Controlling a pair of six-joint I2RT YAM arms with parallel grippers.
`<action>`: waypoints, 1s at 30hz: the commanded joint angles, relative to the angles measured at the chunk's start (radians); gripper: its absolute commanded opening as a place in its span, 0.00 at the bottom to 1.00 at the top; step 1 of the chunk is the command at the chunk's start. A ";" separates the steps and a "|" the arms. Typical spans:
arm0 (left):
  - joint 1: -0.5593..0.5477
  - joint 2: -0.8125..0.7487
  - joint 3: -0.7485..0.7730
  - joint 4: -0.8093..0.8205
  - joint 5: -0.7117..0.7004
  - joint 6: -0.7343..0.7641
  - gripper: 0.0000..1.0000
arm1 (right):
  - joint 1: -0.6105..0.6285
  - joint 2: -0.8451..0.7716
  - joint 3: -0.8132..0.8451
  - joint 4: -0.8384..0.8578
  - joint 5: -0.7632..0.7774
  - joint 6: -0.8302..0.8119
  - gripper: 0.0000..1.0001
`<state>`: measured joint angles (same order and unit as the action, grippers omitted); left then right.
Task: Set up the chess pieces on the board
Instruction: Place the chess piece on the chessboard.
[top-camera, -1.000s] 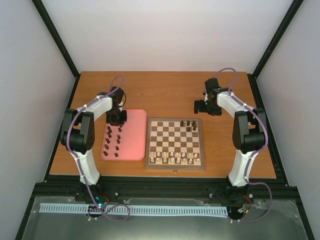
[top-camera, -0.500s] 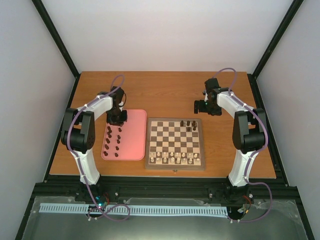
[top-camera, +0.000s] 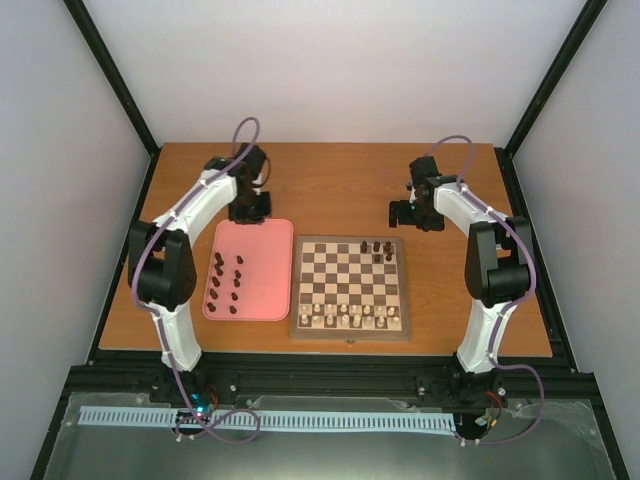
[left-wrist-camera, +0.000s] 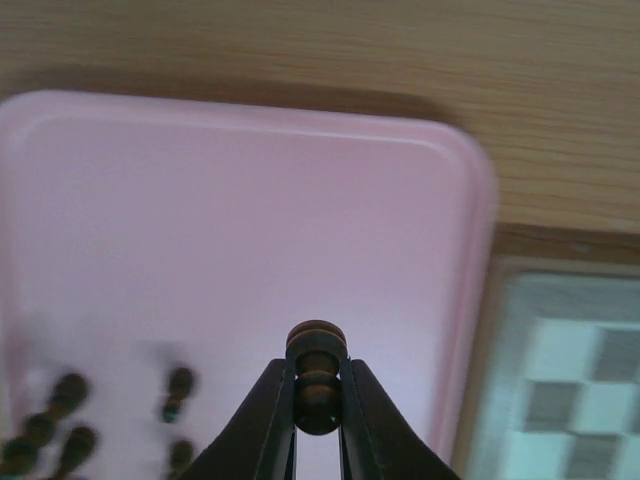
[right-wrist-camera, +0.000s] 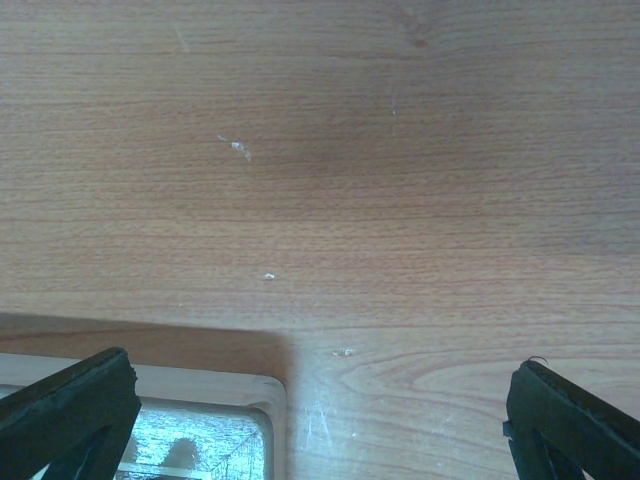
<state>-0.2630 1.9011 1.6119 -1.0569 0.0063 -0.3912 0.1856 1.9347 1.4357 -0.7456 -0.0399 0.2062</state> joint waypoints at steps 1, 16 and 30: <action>-0.162 0.003 0.068 -0.043 0.063 -0.118 0.07 | 0.003 0.007 0.027 -0.011 0.019 -0.005 1.00; -0.500 0.225 0.301 -0.051 0.093 -0.130 0.08 | 0.003 0.008 0.041 -0.016 0.014 -0.007 1.00; -0.566 0.343 0.403 -0.014 0.166 -0.041 0.08 | 0.003 0.006 0.043 -0.012 0.019 -0.009 1.00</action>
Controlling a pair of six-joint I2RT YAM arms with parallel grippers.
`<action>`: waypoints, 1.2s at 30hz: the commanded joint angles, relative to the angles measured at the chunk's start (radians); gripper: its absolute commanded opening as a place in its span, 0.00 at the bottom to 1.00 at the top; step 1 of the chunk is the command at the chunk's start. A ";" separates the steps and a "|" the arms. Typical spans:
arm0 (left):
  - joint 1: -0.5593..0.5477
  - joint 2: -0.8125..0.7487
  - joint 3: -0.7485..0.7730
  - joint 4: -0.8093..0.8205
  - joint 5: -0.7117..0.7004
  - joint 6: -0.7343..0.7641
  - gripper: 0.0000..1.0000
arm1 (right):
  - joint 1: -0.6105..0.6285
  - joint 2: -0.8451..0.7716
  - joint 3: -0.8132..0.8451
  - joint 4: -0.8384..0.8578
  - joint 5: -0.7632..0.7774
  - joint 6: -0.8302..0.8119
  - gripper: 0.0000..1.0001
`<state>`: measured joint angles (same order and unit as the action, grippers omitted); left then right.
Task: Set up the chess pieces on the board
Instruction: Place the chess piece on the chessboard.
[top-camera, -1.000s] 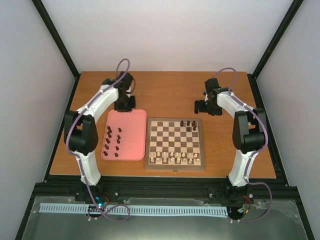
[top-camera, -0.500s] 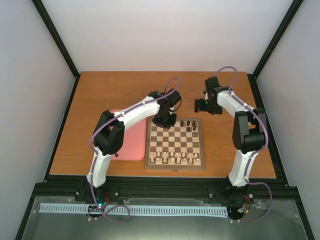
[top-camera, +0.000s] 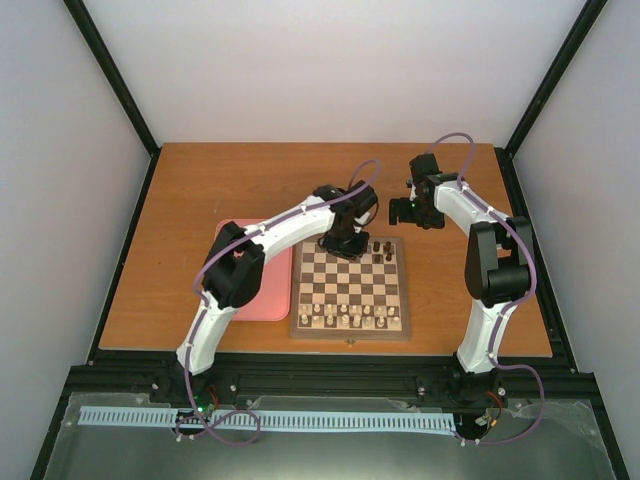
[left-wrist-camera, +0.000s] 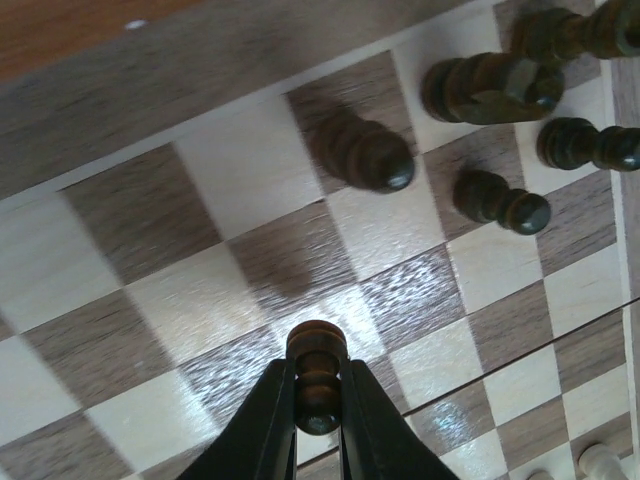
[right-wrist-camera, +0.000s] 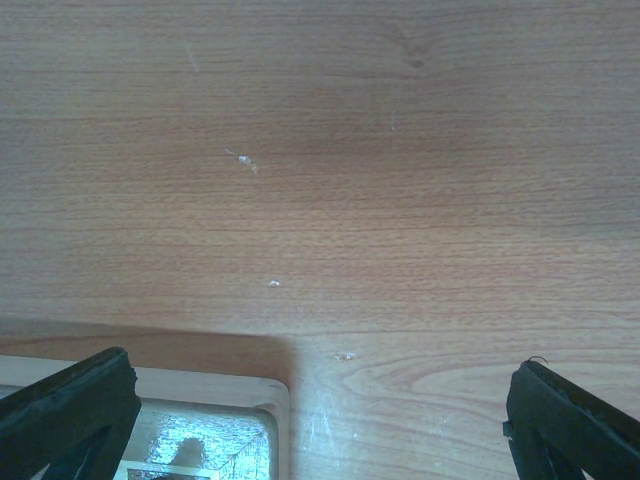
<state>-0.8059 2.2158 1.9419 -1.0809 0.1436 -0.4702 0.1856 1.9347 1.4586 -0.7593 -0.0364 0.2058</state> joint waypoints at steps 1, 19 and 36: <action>-0.024 0.037 0.087 0.008 0.031 0.040 0.08 | 0.003 0.006 0.022 0.002 0.016 -0.009 1.00; -0.042 0.124 0.206 -0.022 0.048 0.053 0.08 | 0.002 0.011 0.025 0.005 0.023 -0.007 1.00; -0.043 0.176 0.248 -0.044 0.046 0.060 0.09 | 0.000 0.018 0.025 0.006 0.020 -0.009 1.00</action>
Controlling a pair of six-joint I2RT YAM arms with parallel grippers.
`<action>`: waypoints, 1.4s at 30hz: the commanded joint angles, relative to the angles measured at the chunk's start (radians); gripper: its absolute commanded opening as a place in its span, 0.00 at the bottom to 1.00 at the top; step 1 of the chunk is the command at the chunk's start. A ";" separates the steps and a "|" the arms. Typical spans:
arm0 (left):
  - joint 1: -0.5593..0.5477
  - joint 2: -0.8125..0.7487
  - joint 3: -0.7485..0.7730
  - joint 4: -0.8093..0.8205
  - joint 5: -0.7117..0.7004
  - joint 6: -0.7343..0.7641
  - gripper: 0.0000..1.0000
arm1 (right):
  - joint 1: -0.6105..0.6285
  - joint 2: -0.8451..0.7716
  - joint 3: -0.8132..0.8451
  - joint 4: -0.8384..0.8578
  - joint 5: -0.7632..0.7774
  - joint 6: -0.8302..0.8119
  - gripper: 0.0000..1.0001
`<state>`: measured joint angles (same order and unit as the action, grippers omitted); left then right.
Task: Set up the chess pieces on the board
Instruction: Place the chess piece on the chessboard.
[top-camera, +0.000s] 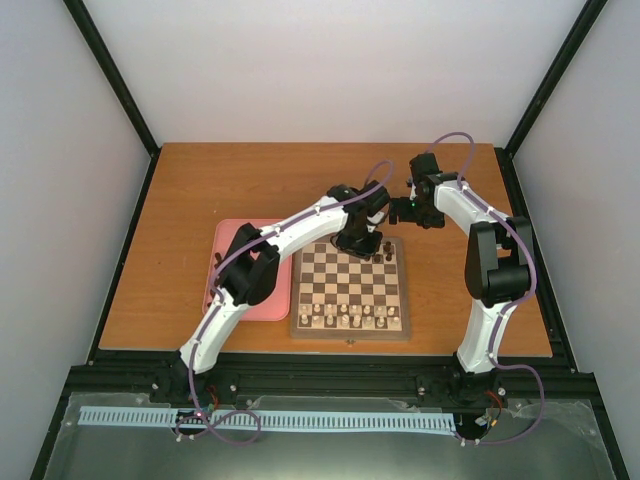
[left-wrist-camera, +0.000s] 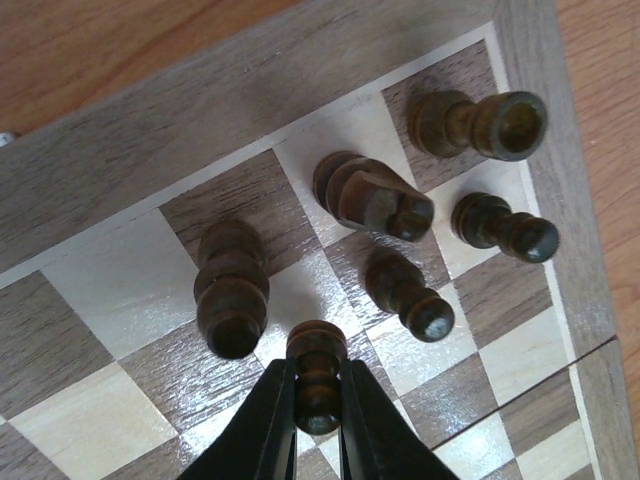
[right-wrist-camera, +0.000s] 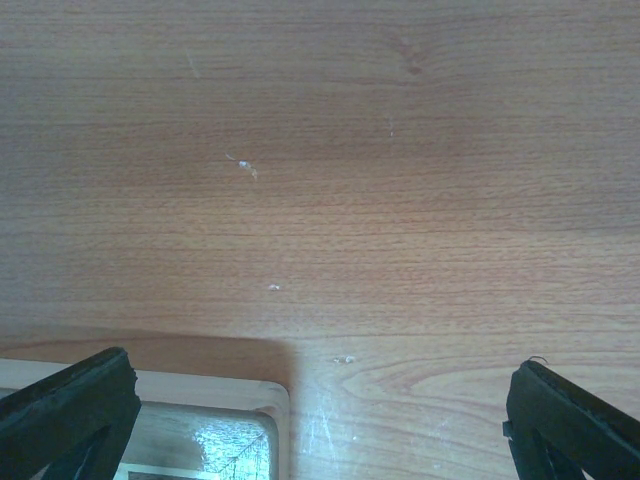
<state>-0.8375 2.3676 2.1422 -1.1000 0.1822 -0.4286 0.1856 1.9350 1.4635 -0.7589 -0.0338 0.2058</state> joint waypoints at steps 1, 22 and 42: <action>-0.011 0.025 0.050 -0.027 0.006 0.020 0.09 | -0.001 0.018 0.020 0.006 0.016 -0.009 1.00; -0.011 -0.002 0.015 -0.020 -0.010 0.022 0.24 | -0.002 0.016 0.017 0.007 0.011 -0.008 1.00; -0.012 -0.054 0.027 -0.038 -0.019 0.039 0.34 | -0.002 0.001 0.017 0.003 0.014 -0.008 1.00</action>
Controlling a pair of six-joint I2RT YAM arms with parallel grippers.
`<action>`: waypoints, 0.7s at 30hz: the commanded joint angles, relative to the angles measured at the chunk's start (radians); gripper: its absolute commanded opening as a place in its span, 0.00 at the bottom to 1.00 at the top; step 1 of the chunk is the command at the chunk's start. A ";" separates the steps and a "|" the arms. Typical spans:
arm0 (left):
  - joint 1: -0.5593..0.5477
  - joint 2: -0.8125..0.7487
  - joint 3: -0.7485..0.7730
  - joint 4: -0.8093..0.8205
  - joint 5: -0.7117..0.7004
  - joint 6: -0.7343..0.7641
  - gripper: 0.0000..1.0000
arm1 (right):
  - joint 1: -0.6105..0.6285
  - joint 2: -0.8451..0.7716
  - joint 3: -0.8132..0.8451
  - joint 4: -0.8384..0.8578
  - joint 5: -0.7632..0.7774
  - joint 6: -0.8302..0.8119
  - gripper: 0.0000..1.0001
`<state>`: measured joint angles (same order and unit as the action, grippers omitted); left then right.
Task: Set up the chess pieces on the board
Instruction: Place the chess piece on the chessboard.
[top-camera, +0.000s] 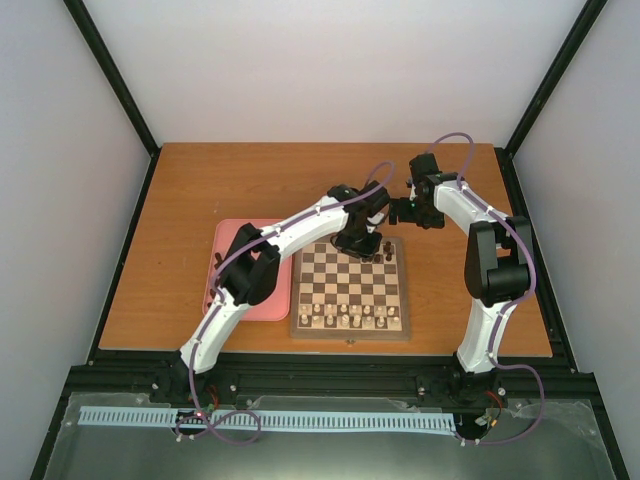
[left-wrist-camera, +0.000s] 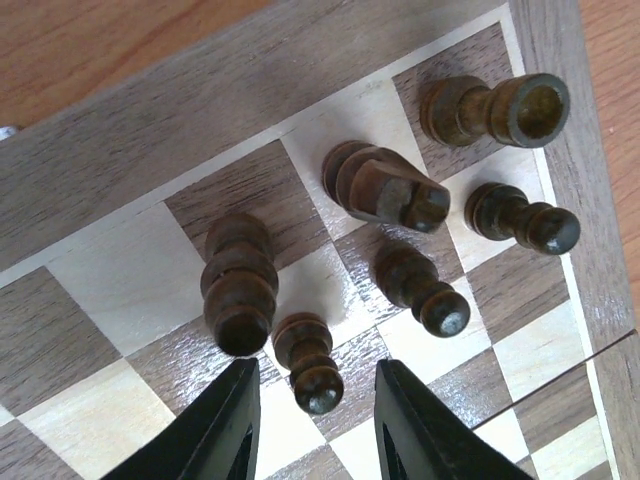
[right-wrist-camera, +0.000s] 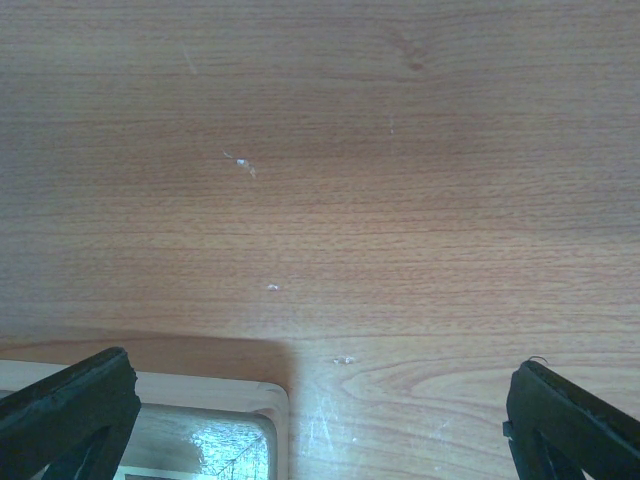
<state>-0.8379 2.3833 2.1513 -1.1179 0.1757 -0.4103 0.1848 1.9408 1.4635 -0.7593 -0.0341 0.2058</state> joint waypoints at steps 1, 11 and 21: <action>-0.011 -0.075 0.022 -0.031 -0.016 0.022 0.34 | -0.001 -0.007 0.016 0.004 0.014 -0.008 1.00; -0.010 -0.259 -0.026 -0.089 -0.085 0.035 0.38 | -0.001 -0.010 0.017 0.005 0.014 -0.009 1.00; 0.202 -0.539 -0.344 -0.070 -0.233 -0.020 0.61 | -0.001 -0.006 0.018 0.003 0.010 -0.011 1.00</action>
<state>-0.7666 1.9369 1.9408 -1.1740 0.0288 -0.4019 0.1848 1.9408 1.4635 -0.7593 -0.0345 0.2054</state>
